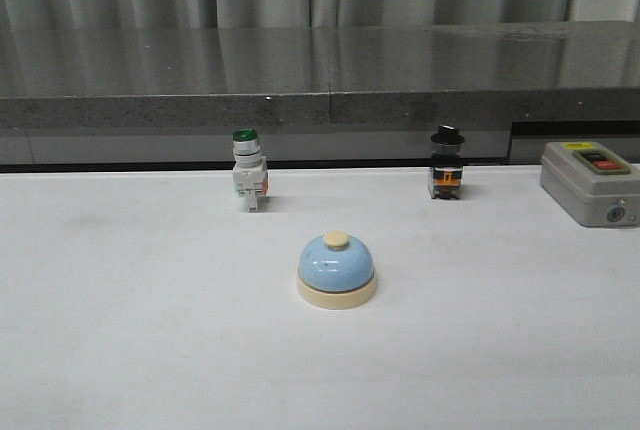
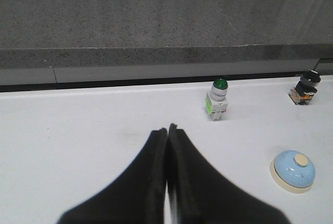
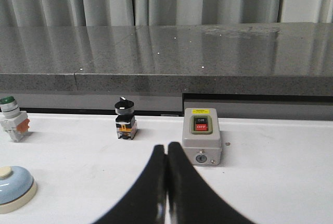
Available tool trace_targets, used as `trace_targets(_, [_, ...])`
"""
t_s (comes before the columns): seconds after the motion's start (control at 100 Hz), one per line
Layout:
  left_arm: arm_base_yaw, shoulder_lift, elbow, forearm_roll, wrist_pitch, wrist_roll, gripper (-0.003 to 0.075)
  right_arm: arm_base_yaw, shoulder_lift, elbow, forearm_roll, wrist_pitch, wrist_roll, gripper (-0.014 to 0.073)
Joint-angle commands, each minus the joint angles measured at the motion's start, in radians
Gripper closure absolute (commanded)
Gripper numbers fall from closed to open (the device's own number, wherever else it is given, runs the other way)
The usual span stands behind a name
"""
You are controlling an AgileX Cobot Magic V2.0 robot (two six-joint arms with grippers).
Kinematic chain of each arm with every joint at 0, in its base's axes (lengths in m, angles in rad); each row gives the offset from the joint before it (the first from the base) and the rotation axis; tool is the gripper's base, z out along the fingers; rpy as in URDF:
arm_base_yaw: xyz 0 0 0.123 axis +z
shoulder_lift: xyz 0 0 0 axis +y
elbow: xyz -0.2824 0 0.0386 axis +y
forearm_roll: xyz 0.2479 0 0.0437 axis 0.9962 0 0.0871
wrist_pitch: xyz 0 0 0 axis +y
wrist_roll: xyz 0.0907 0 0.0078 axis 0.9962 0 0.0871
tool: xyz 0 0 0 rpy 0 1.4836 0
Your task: Place and press bell with both arms
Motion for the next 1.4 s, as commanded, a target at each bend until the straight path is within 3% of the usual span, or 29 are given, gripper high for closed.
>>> trace_targets(0.0, [0.005,-0.004,-0.028,0.004,-0.082,-0.008,0.0741,-0.008,-0.014,-0.014,-0.010,-0.086,-0.007,0.0654])
trace_targets(0.22, [0.005,-0.076,0.025,0.147,-0.156,-0.008,0.0741,-0.008,-0.014,-0.014,-0.010,-0.086,-0.007,0.0654])
trace_targets(0.44, [0.005,-0.242,0.186,0.156,-0.327,-0.008,0.0741,-0.008,-0.014,-0.014,-0.010,-0.086,-0.007,0.0654])
trace_targets(0.75, [0.103,-0.484,0.429,0.171,-0.325,-0.064,0.0741,-0.008,-0.014,-0.014,-0.010,-0.086,-0.007,0.0654])
trace_targets(0.99, [0.132,-0.621,0.520,0.171,-0.325,-0.064,0.0741,-0.008,-0.014,-0.014,-0.010,-0.086,-0.007,0.0654])
trace_targets(1.39, [0.132,-0.621,0.570,0.191,-0.416,-0.064,0.0741,-0.008,-0.014,-0.014,-0.010,-0.086,-0.007,0.0654])
